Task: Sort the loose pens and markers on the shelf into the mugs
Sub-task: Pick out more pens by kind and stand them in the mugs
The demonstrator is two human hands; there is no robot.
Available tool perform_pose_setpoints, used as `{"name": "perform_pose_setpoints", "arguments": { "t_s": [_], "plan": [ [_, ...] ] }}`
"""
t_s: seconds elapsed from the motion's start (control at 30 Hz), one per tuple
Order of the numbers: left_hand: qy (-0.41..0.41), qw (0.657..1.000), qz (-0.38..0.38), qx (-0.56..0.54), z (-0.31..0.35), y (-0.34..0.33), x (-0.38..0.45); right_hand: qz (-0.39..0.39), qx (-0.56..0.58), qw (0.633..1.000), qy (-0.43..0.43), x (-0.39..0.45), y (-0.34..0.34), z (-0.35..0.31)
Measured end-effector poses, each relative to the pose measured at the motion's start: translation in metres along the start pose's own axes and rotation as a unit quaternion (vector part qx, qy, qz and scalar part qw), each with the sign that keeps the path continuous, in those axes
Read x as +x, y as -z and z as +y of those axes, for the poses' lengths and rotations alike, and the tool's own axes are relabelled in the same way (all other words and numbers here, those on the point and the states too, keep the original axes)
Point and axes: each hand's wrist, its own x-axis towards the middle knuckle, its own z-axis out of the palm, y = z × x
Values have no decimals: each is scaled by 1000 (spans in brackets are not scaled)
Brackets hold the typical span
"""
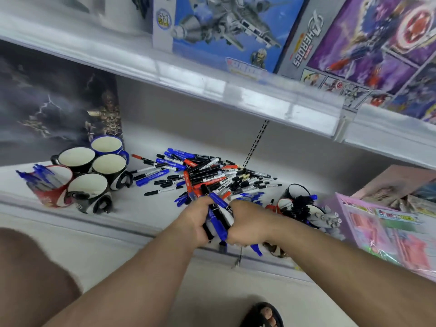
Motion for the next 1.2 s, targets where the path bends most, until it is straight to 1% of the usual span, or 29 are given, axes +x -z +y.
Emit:
{"name": "perform_pose_setpoints", "arguments": {
  "t_s": [0.1, 0.17, 0.23, 0.3, 0.37, 0.43, 0.5, 0.63, 0.7, 0.77, 0.83, 0.9, 0.97, 1.1, 1.2],
  "plan": [
    [-18, 1000, -10, 2, -3, -6, -21, -2, 76, 997, 17, -21, -3, 4],
    [-33, 999, -21, 1, -4, -9, -33, 2, 167, 986, 30, -32, -4, 8],
    [-47, 998, -37, -13, -5, -12, -43, 18, 302, 953, 21, -42, -4, 13],
    [-63, 996, -54, -30, -3, -14, -50, 18, 421, 907, 20, -47, -1, 19],
    [-85, 994, -55, -42, 0, -15, -55, 46, 479, 877, 20, -52, 4, 24],
    [-112, 992, -44, -43, 5, -12, -61, 109, 509, 854, 10, -56, 12, 27],
    [-145, 988, -28, -31, 11, -8, -65, 155, 508, 847, 27, -62, 17, 27],
    [-220, 975, -15, -15, 20, -7, -74, 185, 447, 872, 66, -76, 4, 18],
    [-233, 972, -22, -30, 21, -10, -76, 204, 438, 872, 77, -78, -6, 15],
    [-230, 970, -29, -67, 21, -12, -77, 241, 407, 877, 84, -77, -11, 13],
    [-211, 970, -35, -116, 22, -13, -78, 270, 349, 894, 76, -75, -11, 13],
    [-196, 967, -33, -158, 24, -13, -78, 271, 324, 904, 68, -73, -11, 15],
    [-191, 964, -36, -183, 24, -13, -76, 256, 328, 906, 75, -71, -11, 18],
    [-185, 965, -45, -178, 19, -19, -75, 255, 319, 909, 88, -67, -12, 17],
    [-188, 970, -51, -146, 15, -23, -69, 260, 300, 914, 79, -64, -15, 18]
  ]
}}
